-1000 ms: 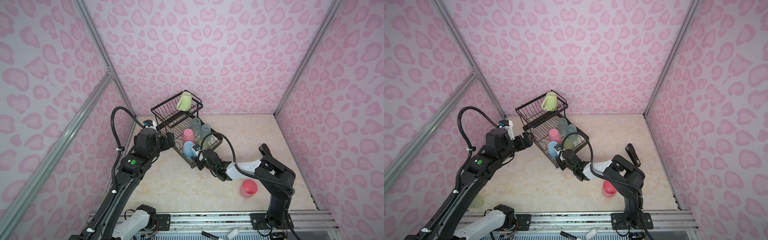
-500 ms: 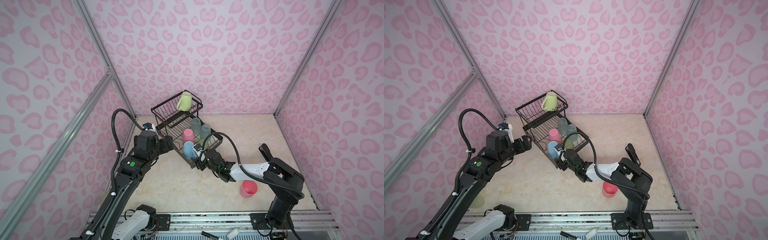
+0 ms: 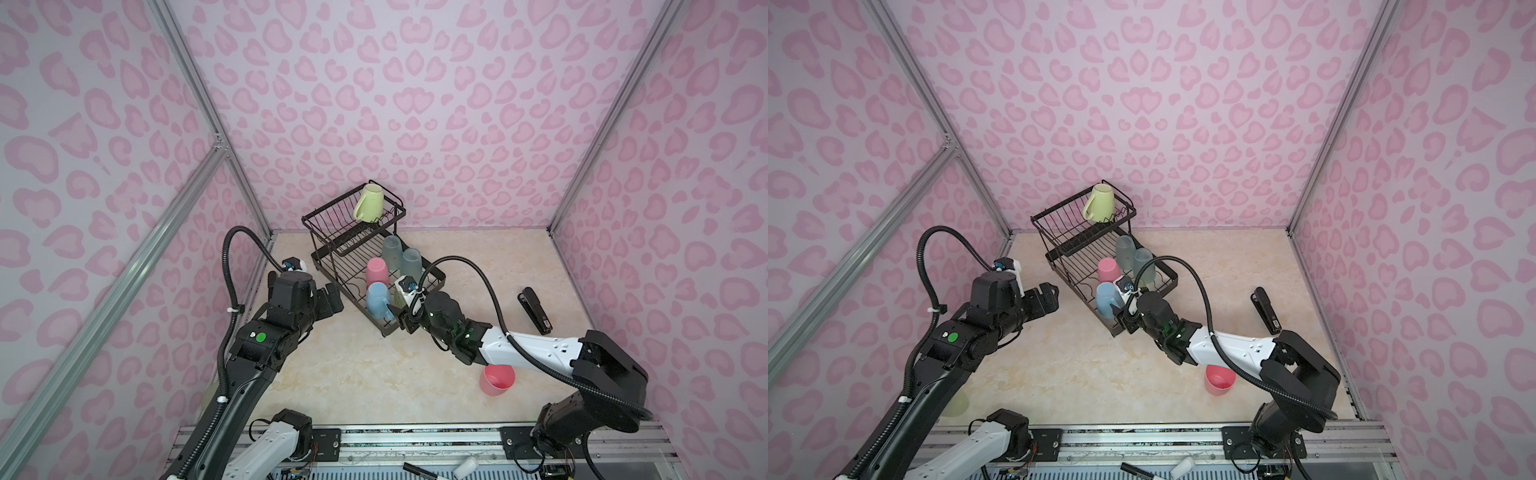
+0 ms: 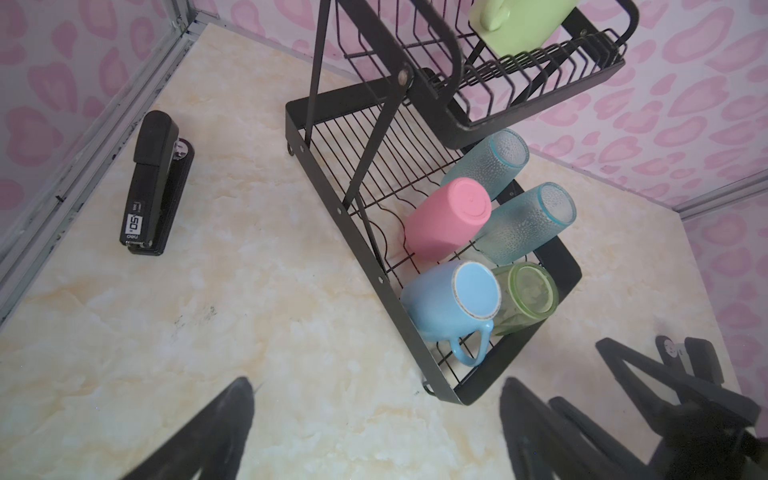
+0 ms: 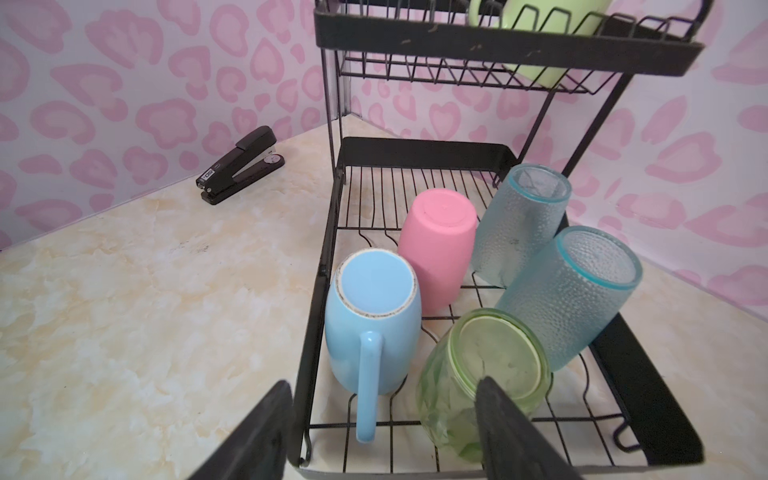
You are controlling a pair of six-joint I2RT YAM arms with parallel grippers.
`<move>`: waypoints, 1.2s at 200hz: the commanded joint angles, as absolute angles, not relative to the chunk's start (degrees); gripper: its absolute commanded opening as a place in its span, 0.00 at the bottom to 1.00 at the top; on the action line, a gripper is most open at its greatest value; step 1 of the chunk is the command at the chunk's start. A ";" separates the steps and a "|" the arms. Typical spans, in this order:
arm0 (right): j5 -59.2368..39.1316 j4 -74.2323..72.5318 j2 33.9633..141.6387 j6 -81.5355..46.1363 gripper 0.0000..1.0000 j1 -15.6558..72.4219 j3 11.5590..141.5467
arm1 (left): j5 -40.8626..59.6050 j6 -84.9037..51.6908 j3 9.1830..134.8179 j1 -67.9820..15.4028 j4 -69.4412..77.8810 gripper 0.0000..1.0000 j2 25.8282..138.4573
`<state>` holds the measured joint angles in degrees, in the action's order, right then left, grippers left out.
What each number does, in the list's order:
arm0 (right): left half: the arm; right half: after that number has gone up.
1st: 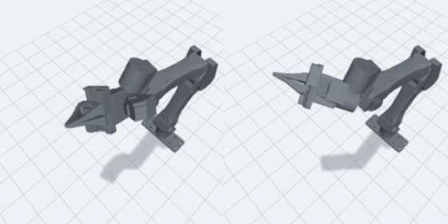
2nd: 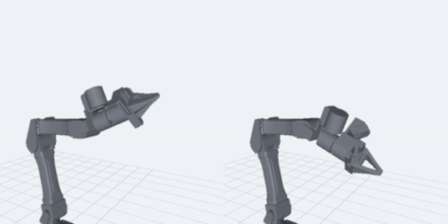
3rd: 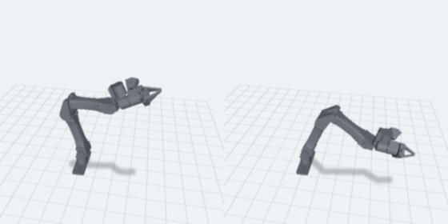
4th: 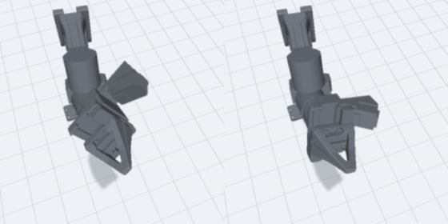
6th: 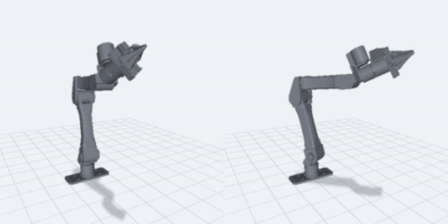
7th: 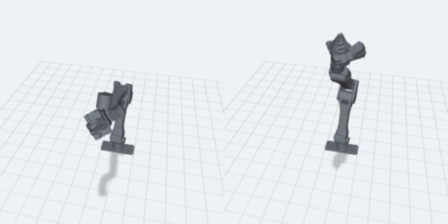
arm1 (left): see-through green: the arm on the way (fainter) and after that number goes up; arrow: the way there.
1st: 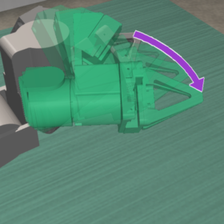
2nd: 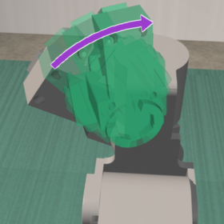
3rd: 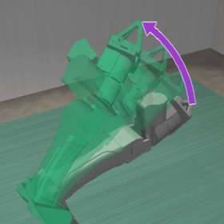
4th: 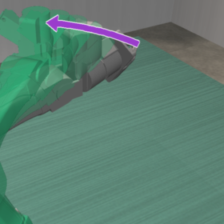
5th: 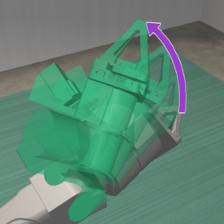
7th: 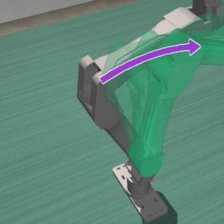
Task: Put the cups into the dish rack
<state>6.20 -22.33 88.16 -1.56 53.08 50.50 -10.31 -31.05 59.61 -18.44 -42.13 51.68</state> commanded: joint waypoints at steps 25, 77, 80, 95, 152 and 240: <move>11.12 -14.59 84.77 -5.16 0.69 52.37 50.12 | -17.12 -34.46 57.99 -18.37 -52.63 0.94 49.20; 12.50 -11.28 83.10 -9.31 0.69 50.34 49.17 | -20.85 -36.71 57.74 -17.35 -60.84 0.93 52.40; 12.41 -11.07 83.13 -9.54 0.69 50.16 49.15 | -20.65 -36.74 57.73 -17.07 -61.12 0.93 52.65; 12.14 -10.89 83.23 -10.51 0.69 49.38 49.05 | -19.69 -36.78 57.66 -14.85 -62.15 0.93 53.49; 10.96 -10.72 81.60 -11.46 0.68 47.49 47.23 | -20.31 -36.63 57.84 -4.80 -65.07 0.93 55.29; 1.73 -14.59 79.28 -4.56 0.69 48.93 45.62 | -17.27 -37.56 54.08 13.59 -65.21 0.88 50.57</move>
